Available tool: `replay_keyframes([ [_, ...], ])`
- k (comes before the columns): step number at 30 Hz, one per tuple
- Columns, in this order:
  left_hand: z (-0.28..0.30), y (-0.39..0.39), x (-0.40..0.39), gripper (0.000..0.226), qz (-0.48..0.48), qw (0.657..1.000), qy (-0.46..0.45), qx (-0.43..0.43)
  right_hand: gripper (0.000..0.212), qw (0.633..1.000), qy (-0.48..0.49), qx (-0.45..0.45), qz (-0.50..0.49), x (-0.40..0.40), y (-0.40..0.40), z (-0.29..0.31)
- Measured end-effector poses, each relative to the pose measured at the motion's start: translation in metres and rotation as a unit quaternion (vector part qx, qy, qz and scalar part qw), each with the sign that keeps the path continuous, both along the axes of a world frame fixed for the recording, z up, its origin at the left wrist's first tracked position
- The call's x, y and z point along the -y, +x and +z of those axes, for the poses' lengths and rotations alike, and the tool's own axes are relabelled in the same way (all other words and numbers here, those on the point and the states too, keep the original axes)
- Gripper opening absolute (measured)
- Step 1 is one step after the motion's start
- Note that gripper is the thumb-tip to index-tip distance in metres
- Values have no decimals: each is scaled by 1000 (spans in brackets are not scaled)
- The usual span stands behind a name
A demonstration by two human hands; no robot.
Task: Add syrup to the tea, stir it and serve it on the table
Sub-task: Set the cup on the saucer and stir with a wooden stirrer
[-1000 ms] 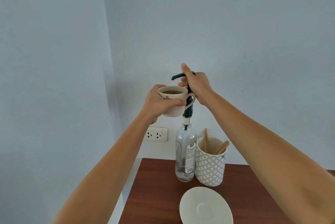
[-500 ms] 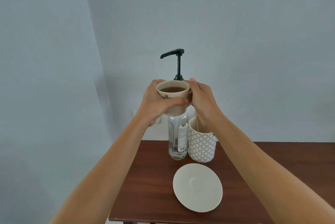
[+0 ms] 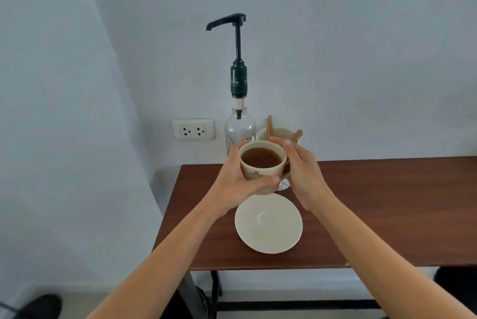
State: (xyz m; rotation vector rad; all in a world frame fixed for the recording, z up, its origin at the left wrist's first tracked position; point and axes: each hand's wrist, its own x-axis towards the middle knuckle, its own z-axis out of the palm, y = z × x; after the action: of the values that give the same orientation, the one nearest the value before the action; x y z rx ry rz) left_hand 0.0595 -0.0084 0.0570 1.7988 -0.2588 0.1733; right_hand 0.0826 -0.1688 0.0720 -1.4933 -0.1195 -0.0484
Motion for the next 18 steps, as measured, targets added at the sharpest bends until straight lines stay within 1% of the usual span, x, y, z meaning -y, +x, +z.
replay_keyframes([
  [3,-29,-9,8,79,0,1000,5,4,34,999,11,-29,9,8,-6,-25],
  [8,-64,-24,19,80,10,1000,15,16,34,999,-2,-32,13,17,-12,-61],
  [11,-76,-30,23,82,16,1000,8,24,34,999,-6,-27,22,20,-15,-74],
  [18,-92,-38,27,84,27,999,26,37,35,999,-6,-33,39,23,-20,-93],
])
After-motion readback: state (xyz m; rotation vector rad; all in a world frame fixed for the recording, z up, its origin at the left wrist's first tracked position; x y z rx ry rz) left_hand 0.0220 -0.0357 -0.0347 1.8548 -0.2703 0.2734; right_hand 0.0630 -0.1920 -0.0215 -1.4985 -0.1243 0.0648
